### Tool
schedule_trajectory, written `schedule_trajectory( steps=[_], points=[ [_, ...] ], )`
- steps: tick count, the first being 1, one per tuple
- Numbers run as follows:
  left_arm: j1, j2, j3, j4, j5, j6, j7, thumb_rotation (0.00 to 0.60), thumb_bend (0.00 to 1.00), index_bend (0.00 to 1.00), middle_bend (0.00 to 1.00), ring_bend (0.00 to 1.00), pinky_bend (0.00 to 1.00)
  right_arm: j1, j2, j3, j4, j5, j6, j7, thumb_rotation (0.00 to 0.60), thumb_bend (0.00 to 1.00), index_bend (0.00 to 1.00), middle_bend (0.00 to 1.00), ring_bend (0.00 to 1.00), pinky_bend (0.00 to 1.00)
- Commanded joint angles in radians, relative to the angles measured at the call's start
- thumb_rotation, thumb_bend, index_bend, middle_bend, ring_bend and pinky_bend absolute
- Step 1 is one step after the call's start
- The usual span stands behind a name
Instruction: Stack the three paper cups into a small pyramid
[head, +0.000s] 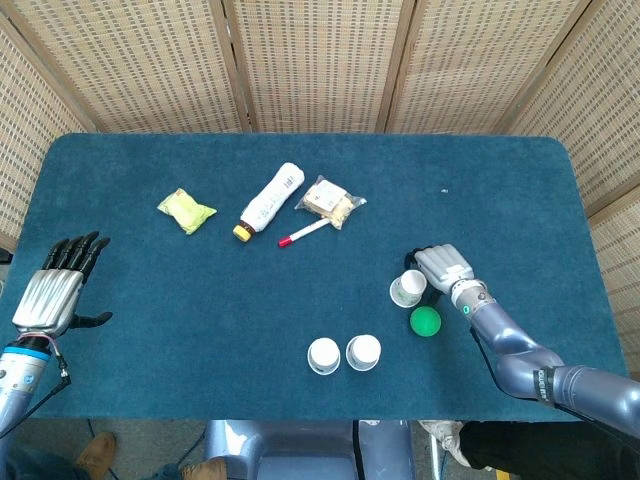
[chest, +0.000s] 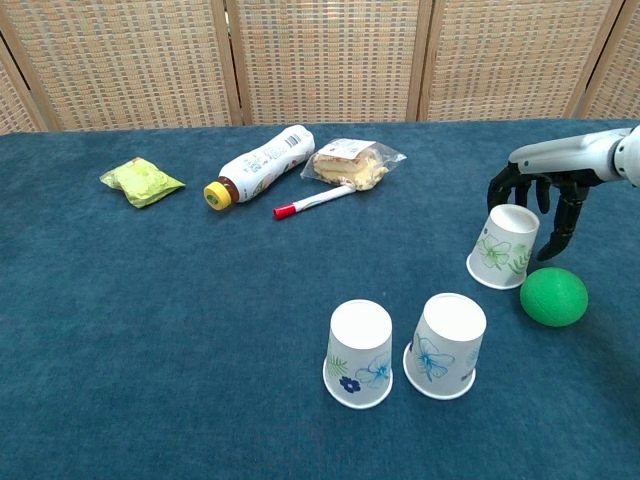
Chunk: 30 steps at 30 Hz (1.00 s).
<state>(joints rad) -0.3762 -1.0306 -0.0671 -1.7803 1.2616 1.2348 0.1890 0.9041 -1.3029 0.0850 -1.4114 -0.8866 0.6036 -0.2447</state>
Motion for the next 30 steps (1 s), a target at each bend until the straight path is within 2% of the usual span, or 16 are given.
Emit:
schedule_trajectory(
  steps=[1,9,14,19,23,30],
  points=[
    [0.001,0.001,-0.002,0.001,0.002,-0.003,-0.004,0.600,0.00,0.00,0.00,0.00,0.00,-0.006,-0.009,0.011,0.006,-0.020,0.008,0.030,0.600,0.20,0.54,0.53,0.48,0.53],
    [0.000,0.005,-0.008,0.003,0.000,-0.019,-0.014,0.600,0.00,0.00,0.00,0.00,0.00,-0.017,0.044,0.045,-0.062,-0.058,0.022,0.091,0.600,0.23,0.55,0.54,0.49,0.55],
    [0.000,0.011,-0.011,-0.001,0.007,-0.027,-0.026,0.600,0.00,0.00,0.00,0.00,0.00,-0.021,0.183,0.081,-0.231,-0.074,0.037,0.114,0.600,0.25,0.55,0.54,0.49,0.55],
    [0.005,0.021,-0.012,-0.008,0.025,-0.022,-0.044,0.600,0.00,0.00,0.00,0.00,0.00,-0.008,0.315,0.095,-0.415,-0.060,0.007,0.114,0.600,0.26,0.55,0.54,0.49,0.55],
    [0.016,0.035,-0.008,-0.019,0.056,-0.008,-0.069,0.600,0.00,0.00,0.00,0.00,0.00,0.020,0.376,0.078,-0.538,-0.036,-0.023,0.086,0.600,0.26,0.55,0.54,0.49,0.55],
    [0.029,0.050,0.001,-0.025,0.097,0.004,-0.101,0.600,0.00,0.00,0.00,0.00,0.00,0.095,0.341,0.027,-0.595,0.042,0.021,-0.042,0.600,0.27,0.55,0.54,0.49,0.55]
  ],
)
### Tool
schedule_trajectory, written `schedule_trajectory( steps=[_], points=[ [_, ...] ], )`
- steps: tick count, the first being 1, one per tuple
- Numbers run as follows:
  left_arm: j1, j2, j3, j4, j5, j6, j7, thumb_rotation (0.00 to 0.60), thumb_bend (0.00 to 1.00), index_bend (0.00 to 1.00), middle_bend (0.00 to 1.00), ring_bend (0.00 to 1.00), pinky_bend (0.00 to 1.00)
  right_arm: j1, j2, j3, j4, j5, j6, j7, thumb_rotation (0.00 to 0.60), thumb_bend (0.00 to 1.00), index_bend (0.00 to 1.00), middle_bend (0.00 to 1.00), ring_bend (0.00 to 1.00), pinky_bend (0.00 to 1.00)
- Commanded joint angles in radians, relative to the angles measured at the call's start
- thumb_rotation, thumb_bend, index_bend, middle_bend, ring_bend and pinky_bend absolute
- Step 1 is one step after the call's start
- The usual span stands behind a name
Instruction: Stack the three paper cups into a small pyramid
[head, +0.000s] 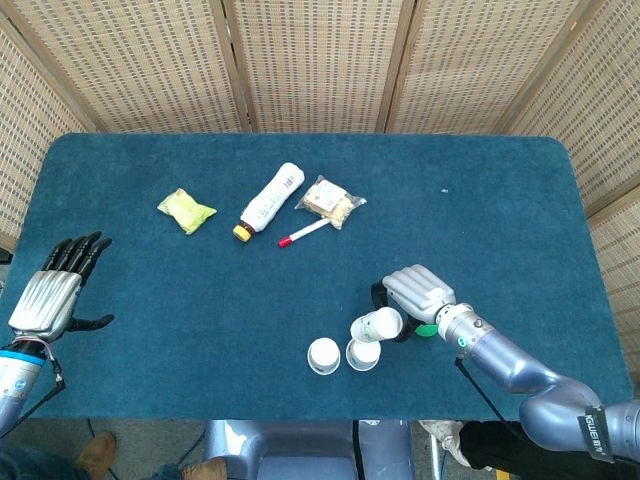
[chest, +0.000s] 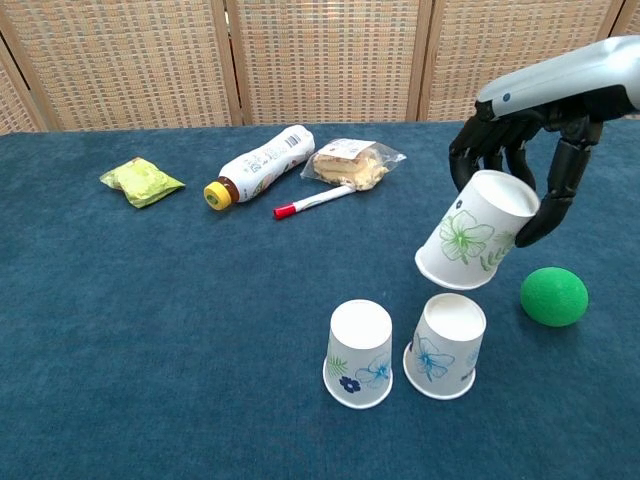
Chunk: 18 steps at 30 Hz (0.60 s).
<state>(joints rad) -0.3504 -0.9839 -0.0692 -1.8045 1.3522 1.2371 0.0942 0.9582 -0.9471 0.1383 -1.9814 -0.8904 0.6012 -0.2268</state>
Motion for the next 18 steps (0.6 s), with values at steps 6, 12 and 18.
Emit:
schedule_trajectory(
  steps=[6,12,18],
  points=[
    [0.010,0.017,0.007,-0.001,0.031,0.004,-0.038,0.600,0.00,0.00,0.00,0.00,0.00,0.150,-0.070,-0.079,-0.070,0.213,0.113,-0.218,0.600,0.27,0.55,0.54,0.49,0.55],
    [0.009,0.021,0.003,0.002,0.031,-0.006,-0.052,0.600,0.00,0.00,0.00,0.00,0.00,0.220,-0.066,-0.118,-0.135,0.320,0.159,-0.300,0.600,0.27,0.54,0.54,0.49,0.55],
    [0.007,0.021,0.003,0.001,0.029,-0.017,-0.051,0.600,0.00,0.00,0.00,0.00,0.00,0.258,-0.098,-0.140,-0.145,0.365,0.188,-0.337,0.600,0.27,0.54,0.54,0.49,0.55]
  ],
)
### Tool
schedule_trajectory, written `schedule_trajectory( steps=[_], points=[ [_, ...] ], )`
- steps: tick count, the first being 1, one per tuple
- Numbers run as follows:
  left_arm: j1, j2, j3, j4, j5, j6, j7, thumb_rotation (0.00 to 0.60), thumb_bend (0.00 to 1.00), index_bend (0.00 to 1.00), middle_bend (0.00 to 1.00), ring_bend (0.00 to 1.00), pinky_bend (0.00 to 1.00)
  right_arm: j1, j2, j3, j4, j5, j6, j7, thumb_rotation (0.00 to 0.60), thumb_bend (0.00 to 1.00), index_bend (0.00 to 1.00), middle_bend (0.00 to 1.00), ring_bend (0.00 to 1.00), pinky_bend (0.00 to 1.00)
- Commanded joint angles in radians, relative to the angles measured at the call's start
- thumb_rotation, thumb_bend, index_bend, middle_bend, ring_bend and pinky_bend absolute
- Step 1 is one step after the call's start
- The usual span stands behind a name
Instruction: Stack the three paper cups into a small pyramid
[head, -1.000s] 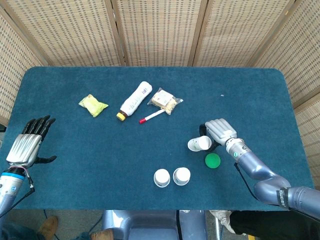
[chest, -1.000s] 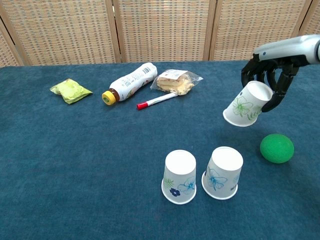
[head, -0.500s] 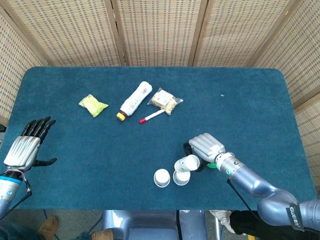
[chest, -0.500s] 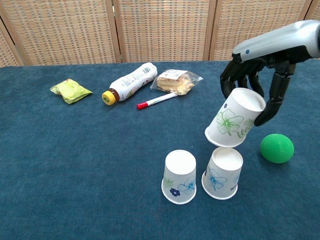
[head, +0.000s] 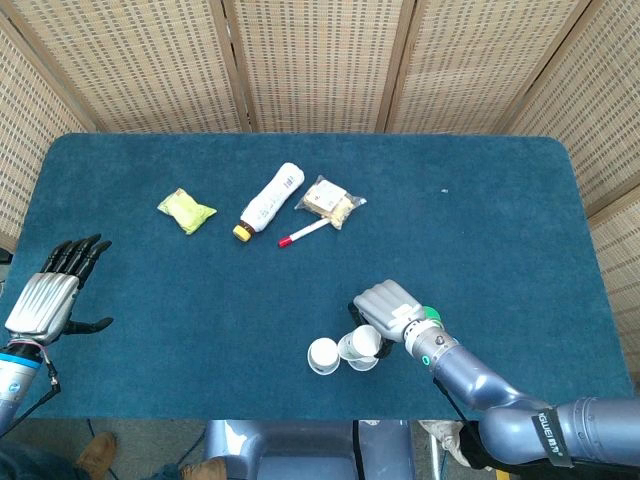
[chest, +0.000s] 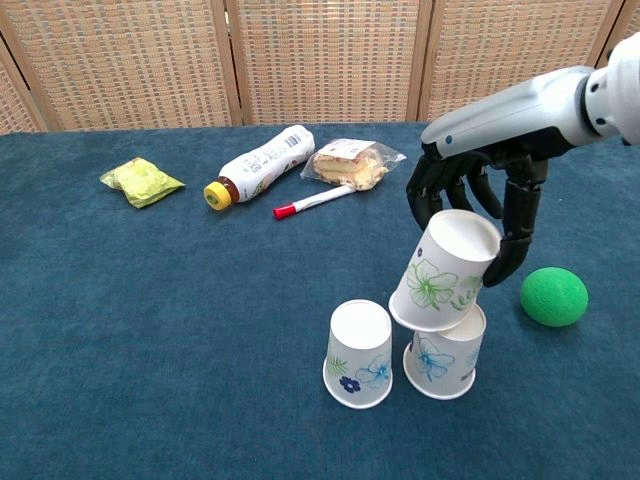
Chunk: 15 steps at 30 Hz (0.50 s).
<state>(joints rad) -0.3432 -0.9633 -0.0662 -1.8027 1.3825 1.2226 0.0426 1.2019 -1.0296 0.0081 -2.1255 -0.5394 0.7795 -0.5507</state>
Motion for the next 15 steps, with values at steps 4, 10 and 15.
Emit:
schedule_trajectory(
  steps=[4,10,15],
  points=[
    [0.000,0.000,-0.001,-0.003,-0.002,-0.005,0.004,0.600,0.00,0.00,0.00,0.00,0.00,0.033,-0.037,-0.018,0.001,0.038,0.024,-0.025,0.600,0.27,0.54,0.54,0.49,0.55],
    [-0.002,-0.001,-0.002,-0.003,-0.004,-0.012,0.006,0.600,0.00,0.00,0.00,0.00,0.00,0.048,-0.050,-0.025,-0.006,0.048,0.040,-0.031,0.600,0.27,0.54,0.54,0.49,0.55],
    [-0.001,0.002,-0.005,-0.002,-0.004,-0.011,0.000,0.600,0.00,0.00,0.00,0.00,0.00,0.057,-0.051,-0.029,-0.008,0.052,0.031,-0.022,0.600,0.22,0.40,0.42,0.41,0.50]
  ],
)
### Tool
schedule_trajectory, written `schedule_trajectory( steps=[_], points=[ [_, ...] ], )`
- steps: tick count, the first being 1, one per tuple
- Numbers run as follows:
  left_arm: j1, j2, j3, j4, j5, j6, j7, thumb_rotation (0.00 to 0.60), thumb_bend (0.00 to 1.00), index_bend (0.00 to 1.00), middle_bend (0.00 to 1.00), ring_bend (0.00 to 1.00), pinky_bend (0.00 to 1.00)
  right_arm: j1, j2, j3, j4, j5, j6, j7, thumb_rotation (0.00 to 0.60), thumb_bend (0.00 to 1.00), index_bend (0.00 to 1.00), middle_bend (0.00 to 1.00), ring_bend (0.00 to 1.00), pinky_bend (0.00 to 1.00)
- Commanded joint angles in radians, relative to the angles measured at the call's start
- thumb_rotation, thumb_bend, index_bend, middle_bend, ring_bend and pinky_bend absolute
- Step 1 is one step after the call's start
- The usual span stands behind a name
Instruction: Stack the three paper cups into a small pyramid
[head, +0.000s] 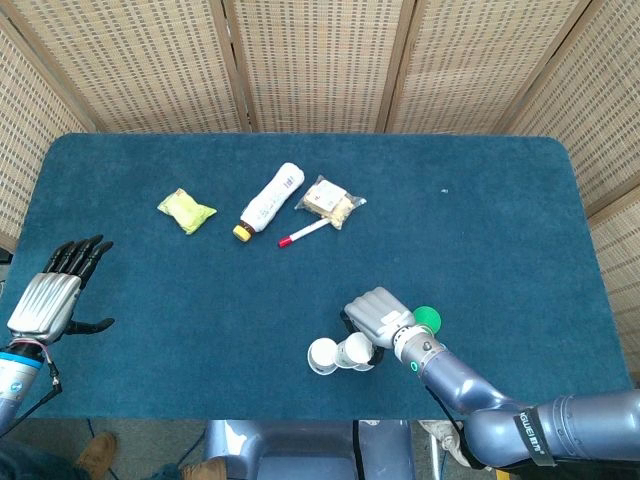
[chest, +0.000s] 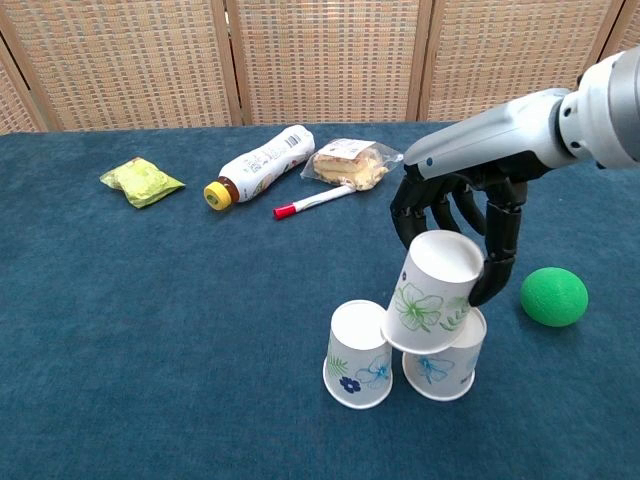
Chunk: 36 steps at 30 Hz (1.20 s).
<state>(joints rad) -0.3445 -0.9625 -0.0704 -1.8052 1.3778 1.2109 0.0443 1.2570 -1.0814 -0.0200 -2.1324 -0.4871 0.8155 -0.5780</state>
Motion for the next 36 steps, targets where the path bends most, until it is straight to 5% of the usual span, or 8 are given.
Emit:
schedule_trajectory(
  steps=[1,4,6,16,21,27,33,36],
  points=[
    [0.001,0.002,-0.001,0.000,0.000,0.000,-0.003,0.600,0.00,0.00,0.00,0.00,0.00,0.003,0.002,-0.002,-0.004,0.003,-0.009,0.008,0.600,0.15,0.32,0.35,0.34,0.44],
    [0.000,0.003,-0.002,0.000,0.000,-0.002,-0.005,0.600,0.00,0.00,0.00,0.00,0.00,0.007,0.011,0.001,-0.016,0.005,-0.023,0.025,0.600,0.00,0.06,0.10,0.16,0.27],
    [0.000,0.003,-0.003,0.001,-0.001,-0.003,-0.007,0.600,0.00,0.00,0.00,0.00,0.00,0.005,0.018,0.008,-0.027,-0.010,-0.018,0.036,0.600,0.00,0.00,0.02,0.08,0.21],
    [-0.002,0.002,-0.006,0.006,-0.006,-0.010,-0.007,0.600,0.00,0.00,0.00,0.00,0.00,-0.049,0.181,0.028,-0.161,-0.105,0.076,0.068,0.600,0.00,0.00,0.00,0.06,0.13],
    [0.007,0.001,-0.004,0.003,0.003,0.007,-0.003,0.600,0.00,0.00,0.00,0.00,0.00,-0.173,0.281,-0.006,-0.185,-0.285,0.184,0.081,0.600,0.00,0.00,0.00,0.04,0.07],
    [0.051,-0.019,0.021,0.006,0.037,0.070,0.013,0.600,0.00,0.00,0.00,0.00,0.00,-0.525,0.210,-0.092,0.112,-0.777,0.524,0.315,0.600,0.00,0.00,0.00,0.00,0.00],
    [0.106,-0.070,0.039,0.056,0.085,0.161,-0.014,0.600,0.00,0.00,0.00,0.00,0.00,-0.755,0.052,-0.128,0.426,-0.898,0.701,0.553,0.600,0.00,0.00,0.00,0.00,0.00],
    [0.120,-0.084,0.046,0.077,0.096,0.179,-0.014,0.600,0.00,0.00,0.00,0.00,0.00,-0.814,0.005,-0.133,0.493,-0.913,0.723,0.590,0.600,0.00,0.00,0.00,0.00,0.00]
  ],
)
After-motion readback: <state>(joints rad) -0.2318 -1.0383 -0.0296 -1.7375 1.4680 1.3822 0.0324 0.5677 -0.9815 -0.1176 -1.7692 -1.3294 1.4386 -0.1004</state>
